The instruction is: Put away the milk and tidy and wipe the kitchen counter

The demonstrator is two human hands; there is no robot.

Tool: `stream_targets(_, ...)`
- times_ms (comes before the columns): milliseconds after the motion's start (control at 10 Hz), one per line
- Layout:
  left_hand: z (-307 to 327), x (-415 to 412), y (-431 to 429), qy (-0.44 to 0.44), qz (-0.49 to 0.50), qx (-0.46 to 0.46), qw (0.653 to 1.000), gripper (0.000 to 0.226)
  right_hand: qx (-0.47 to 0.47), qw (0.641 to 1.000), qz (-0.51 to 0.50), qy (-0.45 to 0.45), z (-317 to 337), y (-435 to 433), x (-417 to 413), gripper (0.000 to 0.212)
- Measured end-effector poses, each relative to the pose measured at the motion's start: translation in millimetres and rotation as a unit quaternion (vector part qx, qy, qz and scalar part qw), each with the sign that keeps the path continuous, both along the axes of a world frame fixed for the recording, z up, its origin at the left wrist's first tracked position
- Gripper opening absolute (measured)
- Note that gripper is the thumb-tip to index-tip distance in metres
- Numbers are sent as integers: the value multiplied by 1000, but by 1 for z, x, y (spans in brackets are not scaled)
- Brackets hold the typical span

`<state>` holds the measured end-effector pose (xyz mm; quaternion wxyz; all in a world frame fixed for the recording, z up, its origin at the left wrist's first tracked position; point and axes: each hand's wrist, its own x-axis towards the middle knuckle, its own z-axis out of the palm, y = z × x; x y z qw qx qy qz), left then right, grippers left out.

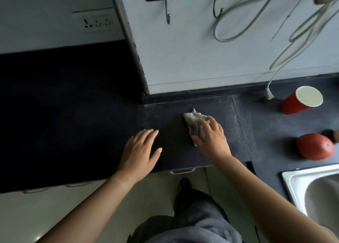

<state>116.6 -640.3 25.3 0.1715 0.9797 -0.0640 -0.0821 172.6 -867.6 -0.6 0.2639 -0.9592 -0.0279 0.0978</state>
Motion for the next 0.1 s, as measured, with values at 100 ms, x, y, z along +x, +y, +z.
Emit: stream_targets(100, 21, -23, 5, -59, 4, -48, 997, 57, 48, 998, -18, -40, 11, 12, -26, 54)
